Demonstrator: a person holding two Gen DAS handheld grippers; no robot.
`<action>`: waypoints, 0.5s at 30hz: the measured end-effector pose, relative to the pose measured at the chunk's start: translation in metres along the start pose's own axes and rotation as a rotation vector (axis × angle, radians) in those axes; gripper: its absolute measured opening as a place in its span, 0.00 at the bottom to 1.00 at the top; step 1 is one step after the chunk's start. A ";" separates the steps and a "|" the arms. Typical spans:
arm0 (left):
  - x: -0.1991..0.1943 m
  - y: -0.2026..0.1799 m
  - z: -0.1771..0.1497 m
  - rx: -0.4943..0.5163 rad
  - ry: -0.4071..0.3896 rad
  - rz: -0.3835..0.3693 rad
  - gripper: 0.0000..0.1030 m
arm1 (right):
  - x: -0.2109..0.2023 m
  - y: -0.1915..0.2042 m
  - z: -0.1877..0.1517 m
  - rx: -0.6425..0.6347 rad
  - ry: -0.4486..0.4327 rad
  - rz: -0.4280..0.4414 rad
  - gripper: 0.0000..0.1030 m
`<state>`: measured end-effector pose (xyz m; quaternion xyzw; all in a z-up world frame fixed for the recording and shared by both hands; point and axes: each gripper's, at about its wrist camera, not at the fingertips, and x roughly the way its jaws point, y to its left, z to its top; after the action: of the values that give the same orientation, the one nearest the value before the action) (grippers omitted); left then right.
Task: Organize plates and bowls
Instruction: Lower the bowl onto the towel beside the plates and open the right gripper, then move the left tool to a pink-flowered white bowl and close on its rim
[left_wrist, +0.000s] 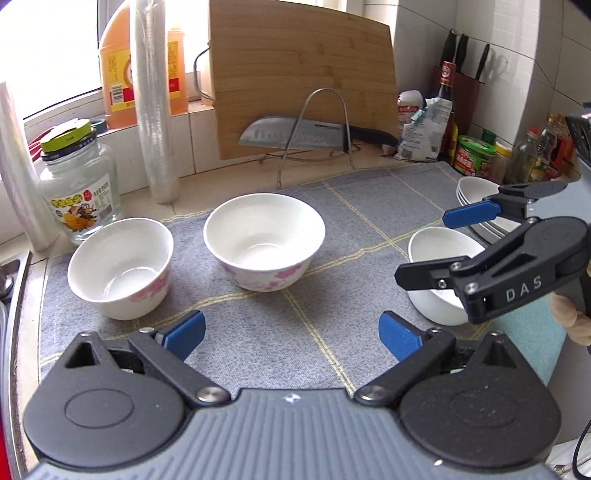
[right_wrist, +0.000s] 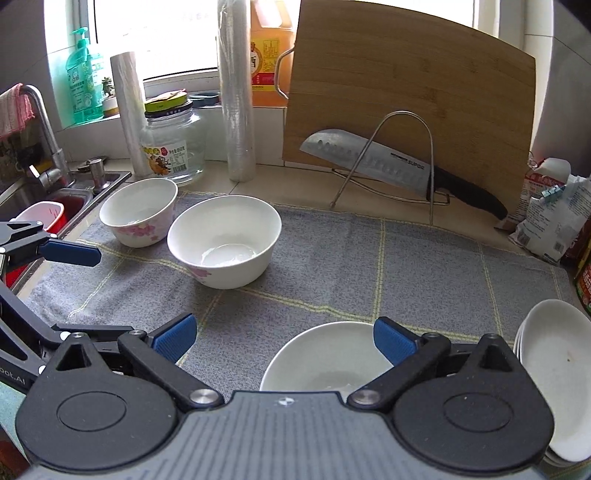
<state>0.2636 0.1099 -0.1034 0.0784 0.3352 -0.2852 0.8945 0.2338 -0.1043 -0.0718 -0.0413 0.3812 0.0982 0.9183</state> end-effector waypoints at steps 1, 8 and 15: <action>0.000 0.000 0.003 -0.013 0.006 0.022 0.97 | 0.003 0.000 0.002 -0.014 0.001 0.013 1.00; 0.001 0.011 0.027 -0.097 0.025 0.075 0.97 | 0.021 0.007 0.013 -0.082 -0.008 0.058 1.00; 0.017 0.032 0.053 -0.077 0.039 0.053 0.97 | 0.029 0.025 0.014 -0.135 -0.011 0.034 1.00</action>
<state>0.3212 0.1109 -0.0751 0.0583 0.3611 -0.2465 0.8974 0.2583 -0.0732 -0.0822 -0.0963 0.3692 0.1393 0.9138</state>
